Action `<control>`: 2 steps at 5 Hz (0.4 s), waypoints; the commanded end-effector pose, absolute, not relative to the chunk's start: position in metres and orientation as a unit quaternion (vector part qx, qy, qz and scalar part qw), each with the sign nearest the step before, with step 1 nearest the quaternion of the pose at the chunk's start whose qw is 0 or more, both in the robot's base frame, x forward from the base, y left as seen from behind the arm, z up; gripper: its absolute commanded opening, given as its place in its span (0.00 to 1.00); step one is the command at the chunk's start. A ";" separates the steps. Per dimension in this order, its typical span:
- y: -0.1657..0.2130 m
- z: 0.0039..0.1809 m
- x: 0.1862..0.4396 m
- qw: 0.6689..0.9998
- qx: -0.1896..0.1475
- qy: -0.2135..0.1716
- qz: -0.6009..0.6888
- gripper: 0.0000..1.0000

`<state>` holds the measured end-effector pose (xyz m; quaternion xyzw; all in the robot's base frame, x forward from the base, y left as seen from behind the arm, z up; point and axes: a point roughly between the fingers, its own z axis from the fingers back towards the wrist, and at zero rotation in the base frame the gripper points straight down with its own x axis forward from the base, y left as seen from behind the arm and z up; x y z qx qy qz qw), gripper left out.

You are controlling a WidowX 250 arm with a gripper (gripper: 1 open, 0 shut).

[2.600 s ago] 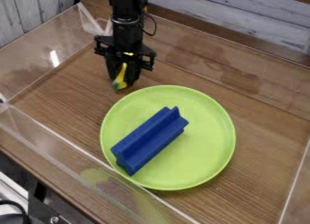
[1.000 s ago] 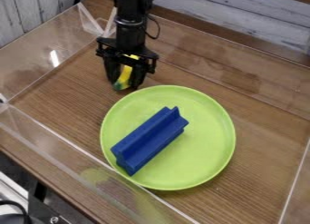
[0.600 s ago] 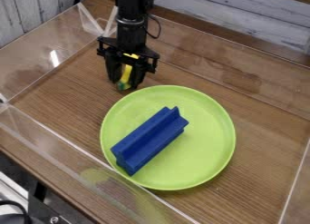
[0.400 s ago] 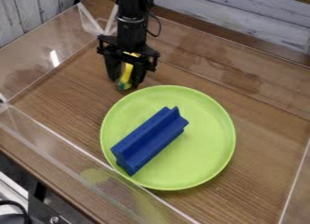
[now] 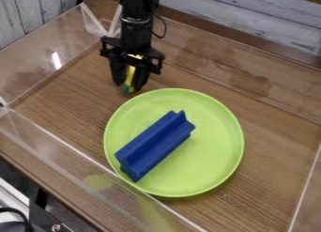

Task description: Put the banana in the green plate

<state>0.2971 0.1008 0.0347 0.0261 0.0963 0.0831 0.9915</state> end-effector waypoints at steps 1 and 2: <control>0.105 0.054 0.306 0.993 0.033 0.067 0.087 0.00; 0.104 0.058 0.306 0.994 0.036 0.067 0.084 0.00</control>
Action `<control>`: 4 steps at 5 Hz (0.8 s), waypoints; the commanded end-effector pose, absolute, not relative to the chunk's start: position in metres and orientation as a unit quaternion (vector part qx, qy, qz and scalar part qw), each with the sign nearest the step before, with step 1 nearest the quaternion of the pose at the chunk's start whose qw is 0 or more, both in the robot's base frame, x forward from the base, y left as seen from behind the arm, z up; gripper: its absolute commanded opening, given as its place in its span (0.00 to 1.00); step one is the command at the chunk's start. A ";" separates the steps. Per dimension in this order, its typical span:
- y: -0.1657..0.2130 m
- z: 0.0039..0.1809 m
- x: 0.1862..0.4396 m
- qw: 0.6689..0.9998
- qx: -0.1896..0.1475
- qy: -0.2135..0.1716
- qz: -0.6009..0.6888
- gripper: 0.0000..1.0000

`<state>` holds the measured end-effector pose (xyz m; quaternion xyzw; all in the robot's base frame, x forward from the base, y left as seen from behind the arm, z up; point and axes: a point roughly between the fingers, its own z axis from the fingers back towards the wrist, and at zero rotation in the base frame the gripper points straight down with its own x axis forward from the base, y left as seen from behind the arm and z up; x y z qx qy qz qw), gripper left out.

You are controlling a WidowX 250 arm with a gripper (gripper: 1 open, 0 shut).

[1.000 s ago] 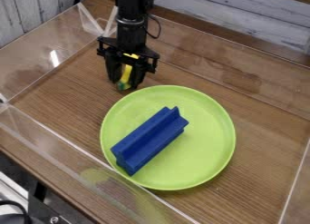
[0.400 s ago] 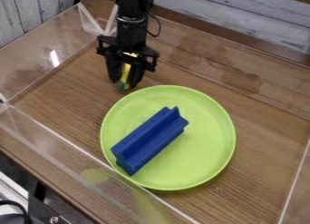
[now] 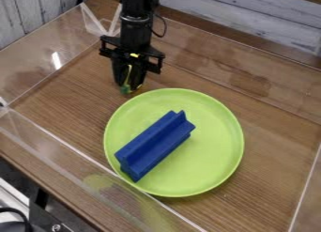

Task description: Put the banana in the green plate

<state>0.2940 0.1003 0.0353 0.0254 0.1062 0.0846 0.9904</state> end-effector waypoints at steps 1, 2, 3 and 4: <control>0.102 0.062 0.305 0.994 0.039 0.068 0.081 0.00; 0.099 0.067 0.304 0.994 0.043 0.068 0.077 0.00; 0.097 0.072 0.304 0.994 0.046 0.068 0.074 0.00; 0.095 0.076 0.303 0.994 0.048 0.069 0.071 0.00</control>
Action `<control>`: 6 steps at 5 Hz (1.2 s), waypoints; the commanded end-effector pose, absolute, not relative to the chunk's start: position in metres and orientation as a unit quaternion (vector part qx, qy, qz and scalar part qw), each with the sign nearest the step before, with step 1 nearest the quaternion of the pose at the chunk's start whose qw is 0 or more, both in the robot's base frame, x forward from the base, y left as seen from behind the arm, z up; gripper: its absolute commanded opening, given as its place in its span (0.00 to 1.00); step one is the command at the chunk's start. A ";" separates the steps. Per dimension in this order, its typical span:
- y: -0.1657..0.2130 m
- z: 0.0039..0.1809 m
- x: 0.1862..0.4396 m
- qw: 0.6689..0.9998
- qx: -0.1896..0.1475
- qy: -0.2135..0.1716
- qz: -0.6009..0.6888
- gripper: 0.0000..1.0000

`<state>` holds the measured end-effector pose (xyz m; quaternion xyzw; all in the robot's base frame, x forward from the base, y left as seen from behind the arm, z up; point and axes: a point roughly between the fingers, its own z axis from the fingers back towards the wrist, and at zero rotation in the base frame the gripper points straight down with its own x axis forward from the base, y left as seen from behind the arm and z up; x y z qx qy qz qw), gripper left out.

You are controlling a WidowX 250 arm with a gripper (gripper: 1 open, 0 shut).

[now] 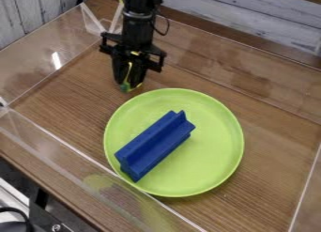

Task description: Put the banana in the green plate

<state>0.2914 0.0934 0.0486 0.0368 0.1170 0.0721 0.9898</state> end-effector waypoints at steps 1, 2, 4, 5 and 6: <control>0.092 0.084 0.302 0.994 0.052 0.067 0.067 0.00; 0.090 0.089 0.301 0.994 0.054 0.066 0.064 0.00; 0.080 0.106 0.296 0.994 0.061 0.061 0.060 0.00; 0.072 0.114 0.290 0.995 0.062 0.058 0.057 0.00; 0.059 0.123 0.282 0.995 0.062 0.056 0.056 0.00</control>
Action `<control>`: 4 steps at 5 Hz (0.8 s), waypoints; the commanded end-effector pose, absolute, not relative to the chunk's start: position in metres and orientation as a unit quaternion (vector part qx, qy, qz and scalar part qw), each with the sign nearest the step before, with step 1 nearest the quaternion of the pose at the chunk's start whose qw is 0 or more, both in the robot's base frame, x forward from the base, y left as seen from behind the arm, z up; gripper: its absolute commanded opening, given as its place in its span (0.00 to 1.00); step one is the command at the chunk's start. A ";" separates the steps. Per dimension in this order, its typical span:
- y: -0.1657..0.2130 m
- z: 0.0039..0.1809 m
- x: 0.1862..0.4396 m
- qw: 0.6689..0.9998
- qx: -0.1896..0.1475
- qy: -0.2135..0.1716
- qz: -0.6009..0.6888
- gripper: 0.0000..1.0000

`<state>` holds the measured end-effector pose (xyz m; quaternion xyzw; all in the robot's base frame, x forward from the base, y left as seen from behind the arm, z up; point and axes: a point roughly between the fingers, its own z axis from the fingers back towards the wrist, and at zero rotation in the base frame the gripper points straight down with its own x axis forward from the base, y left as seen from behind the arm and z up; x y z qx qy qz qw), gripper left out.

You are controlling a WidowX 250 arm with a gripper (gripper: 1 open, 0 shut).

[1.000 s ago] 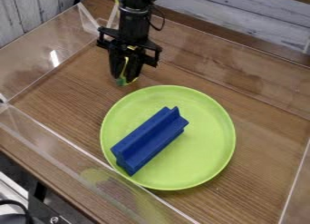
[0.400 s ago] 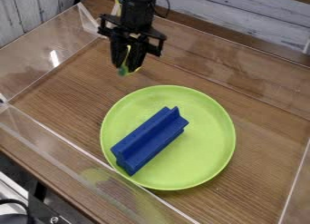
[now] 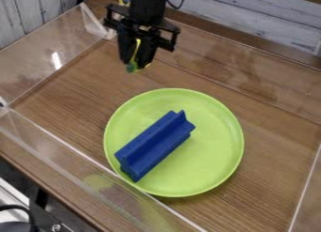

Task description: Put the banana in the green plate

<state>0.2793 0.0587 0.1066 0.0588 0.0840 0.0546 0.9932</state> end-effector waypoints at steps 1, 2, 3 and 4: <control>0.048 0.129 0.273 0.995 0.063 0.055 0.055 0.00; 0.036 0.133 0.264 0.995 0.064 0.055 0.054 0.00; 0.023 0.138 0.253 0.995 0.064 0.055 0.053 0.00; 0.009 0.142 0.243 0.995 0.064 0.054 0.055 0.00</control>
